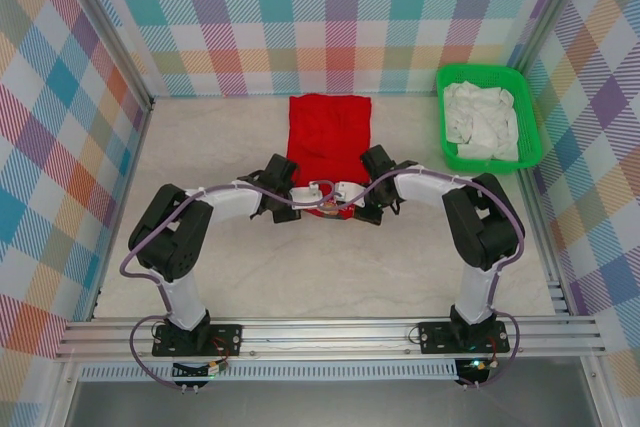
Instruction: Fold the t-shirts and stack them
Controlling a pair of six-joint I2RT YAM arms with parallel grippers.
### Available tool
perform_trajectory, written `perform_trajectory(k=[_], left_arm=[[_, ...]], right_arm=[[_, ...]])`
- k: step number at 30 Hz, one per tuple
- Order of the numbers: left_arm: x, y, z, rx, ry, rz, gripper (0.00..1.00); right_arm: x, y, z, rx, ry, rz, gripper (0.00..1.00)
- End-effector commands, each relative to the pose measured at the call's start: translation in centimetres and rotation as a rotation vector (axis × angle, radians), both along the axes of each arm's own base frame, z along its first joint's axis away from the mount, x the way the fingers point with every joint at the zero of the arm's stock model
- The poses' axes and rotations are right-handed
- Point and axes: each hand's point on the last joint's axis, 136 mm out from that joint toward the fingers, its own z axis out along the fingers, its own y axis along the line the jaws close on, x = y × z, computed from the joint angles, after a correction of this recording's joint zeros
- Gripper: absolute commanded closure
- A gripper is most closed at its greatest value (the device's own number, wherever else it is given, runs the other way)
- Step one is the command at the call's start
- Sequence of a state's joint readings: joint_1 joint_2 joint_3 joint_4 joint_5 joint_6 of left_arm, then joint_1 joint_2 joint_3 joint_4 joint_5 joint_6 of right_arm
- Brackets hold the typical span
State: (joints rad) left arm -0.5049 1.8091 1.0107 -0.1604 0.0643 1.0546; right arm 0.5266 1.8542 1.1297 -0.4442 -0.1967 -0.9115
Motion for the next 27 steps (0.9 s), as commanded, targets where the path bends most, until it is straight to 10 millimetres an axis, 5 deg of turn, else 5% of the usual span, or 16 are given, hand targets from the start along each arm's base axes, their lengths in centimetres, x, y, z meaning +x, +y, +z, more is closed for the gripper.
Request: perform_trajectory(k=[1, 8, 17, 27], left_arm=[[0.4, 2.5, -1.0, 0.071, 0.007, 0.088, 1.00], [-2.1, 2.2, 3.3, 0.059, -0.041, 0.080, 1.00], [-7.6, 2.2, 6.2, 0.121, -0.045, 0.040, 1.00], [-13.4, 2.0, 11.5, 0.101, -0.141, 0.037, 1.00]], right_arm=[[-2.6, 0.0, 0.4, 0.010, 0.074, -0.004, 1.00], [-3.9, -0.1, 1.3, 0.010, 0.045, -0.040, 1.00], [-7.6, -0.6, 2.8, -0.006, 0.004, -0.081, 1.00], [-13.5, -0.3, 8.8, 0.083, -0.051, -0.088, 1.00]])
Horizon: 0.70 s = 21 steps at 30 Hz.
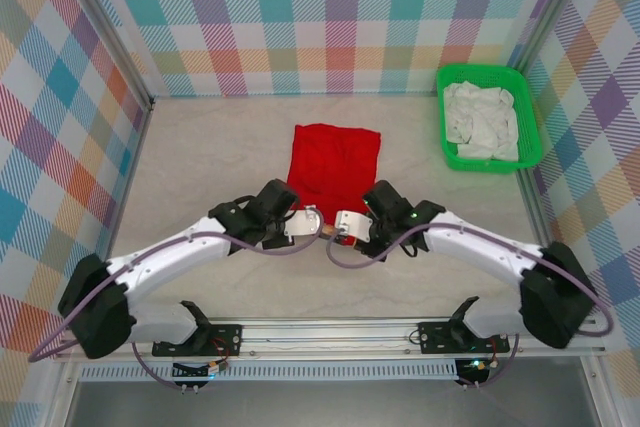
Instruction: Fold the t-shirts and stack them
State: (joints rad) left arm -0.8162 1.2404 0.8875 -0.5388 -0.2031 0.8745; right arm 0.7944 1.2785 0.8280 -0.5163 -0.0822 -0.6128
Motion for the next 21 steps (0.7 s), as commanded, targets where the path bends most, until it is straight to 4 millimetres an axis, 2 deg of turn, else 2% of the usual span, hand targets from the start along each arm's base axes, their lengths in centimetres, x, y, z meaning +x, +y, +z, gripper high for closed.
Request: perform_trajectory(k=[1, 4, 8, 11, 16, 19, 21], left_arm=[[-2.2, 1.8, 1.0, 0.041, -0.011, 0.061, 1.00], [-3.0, 1.9, 2.7, -0.001, -0.027, 0.094, 1.00], [-1.6, 1.8, 5.9, -0.071, -0.107, 0.178, 1.00], [0.0, 1.1, 8.0, -0.104, -0.185, 0.191, 1.00], [3.5, -0.7, 11.6, -0.182, -0.263, 0.191, 1.00], [5.8, -1.4, 12.6, -0.211, -0.248, 0.189, 1.00], [7.4, -1.9, 12.3, -0.203, -0.231, 0.185, 1.00]], right_arm=[[-2.4, -0.6, 1.6, 0.008, 0.046, -0.042, 1.00], [-3.0, -0.8, 3.9, 0.044, 0.048, -0.088, 1.00], [-1.6, -1.5, 5.4, 0.036, -0.008, -0.166, 1.00], [0.5, -1.6, 6.6, 0.019, -0.078, -0.213, 1.00], [5.1, -2.0, 8.2, 0.021, -0.092, -0.320, 1.00], [7.6, -2.2, 8.5, 0.029, -0.068, -0.359, 1.00], [9.3, -2.6, 8.3, 0.028, -0.049, -0.390, 1.00]])
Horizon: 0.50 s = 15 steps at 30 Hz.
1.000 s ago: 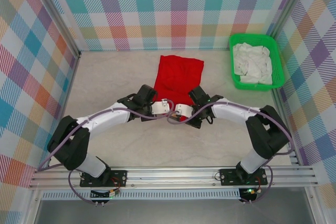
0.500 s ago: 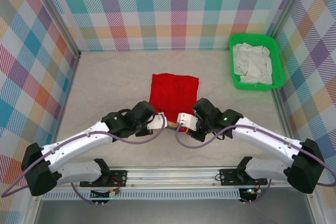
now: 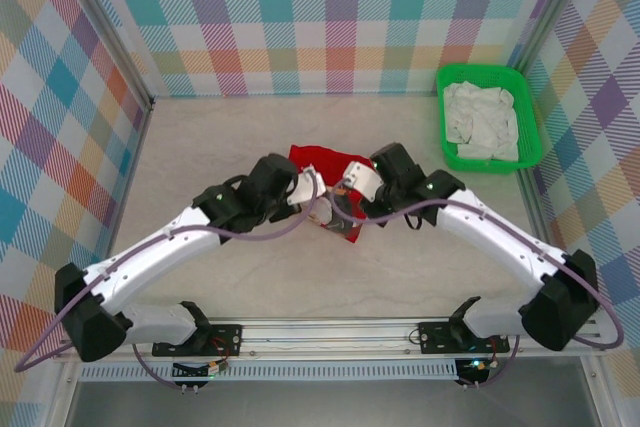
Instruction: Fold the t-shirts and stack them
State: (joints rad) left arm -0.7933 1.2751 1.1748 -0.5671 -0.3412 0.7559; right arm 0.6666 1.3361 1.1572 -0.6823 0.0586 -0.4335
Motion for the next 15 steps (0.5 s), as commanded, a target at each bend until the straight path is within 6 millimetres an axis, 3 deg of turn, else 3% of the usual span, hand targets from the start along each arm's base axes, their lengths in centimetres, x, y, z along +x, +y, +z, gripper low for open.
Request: perform_trajectory(k=[1, 8, 15], left_arm=[[3.1, -1.0, 1.3, -0.028, -0.026, -0.015, 1.00], [8.9, -0.6, -2.7, 0.012, 0.061, 0.029, 1.00], [13.4, -1.4, -4.9, -0.034, 0.085, 0.032, 1.00]], right_arm=[[2.3, -0.8, -0.3, -0.005, 0.044, -0.047, 1.00], [7.1, -0.6, -2.3, -0.005, 0.121, -0.084, 1.00], [11.3, -1.1, -5.1, -0.023, 0.181, -0.179, 1.00]])
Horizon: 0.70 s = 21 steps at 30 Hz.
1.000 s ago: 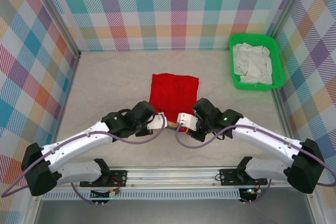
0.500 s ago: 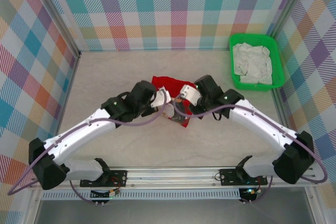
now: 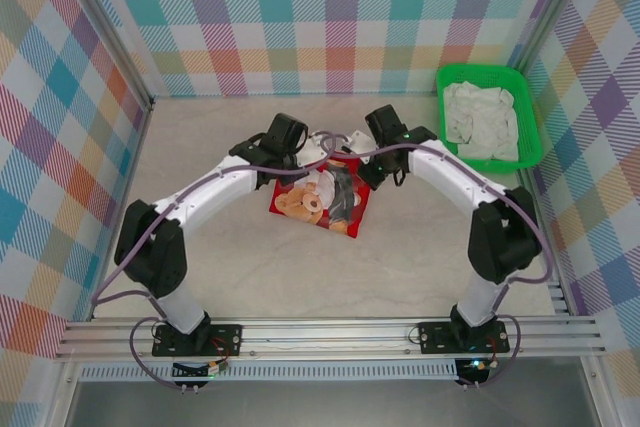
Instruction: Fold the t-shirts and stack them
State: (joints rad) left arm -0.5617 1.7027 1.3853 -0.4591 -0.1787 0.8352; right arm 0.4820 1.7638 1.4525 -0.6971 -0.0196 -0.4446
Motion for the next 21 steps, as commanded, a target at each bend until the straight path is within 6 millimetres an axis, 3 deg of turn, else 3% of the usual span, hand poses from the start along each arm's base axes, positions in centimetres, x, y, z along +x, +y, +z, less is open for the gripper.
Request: perform_trajectory(k=[1, 11, 12, 14, 15, 18, 21], left_arm=[[2.8, -1.5, 1.4, -0.063, -0.048, -0.033, 1.00], [7.2, -2.0, -4.7, -0.017, 0.042, -0.019, 1.00], [7.4, -2.0, -5.2, -0.013, 0.051, -0.017, 0.96], [8.0, -1.9, -6.0, -0.009, 0.054, -0.005, 0.71], [8.4, -1.9, -6.3, -0.012, 0.052, 0.006, 0.64], [9.7, -1.5, -6.4, -0.029, 0.015, 0.054, 0.49], [10.8, -0.9, -6.3, -0.053, -0.018, 0.110, 0.42]], right_arm=[[1.7, -0.8, -0.7, -0.002, 0.031, -0.063, 1.00], [5.9, -1.8, -5.9, -0.029, 0.103, -0.193, 1.00], [6.3, -2.0, -6.3, -0.032, 0.106, -0.210, 0.99], [7.2, -2.3, -6.9, -0.033, 0.093, -0.253, 0.89], [7.7, -2.5, -6.9, -0.026, 0.082, -0.274, 0.84], [9.0, -3.0, -6.2, 0.010, 0.040, -0.333, 0.70], [10.3, -4.0, -5.0, 0.054, 0.001, -0.401, 0.63]])
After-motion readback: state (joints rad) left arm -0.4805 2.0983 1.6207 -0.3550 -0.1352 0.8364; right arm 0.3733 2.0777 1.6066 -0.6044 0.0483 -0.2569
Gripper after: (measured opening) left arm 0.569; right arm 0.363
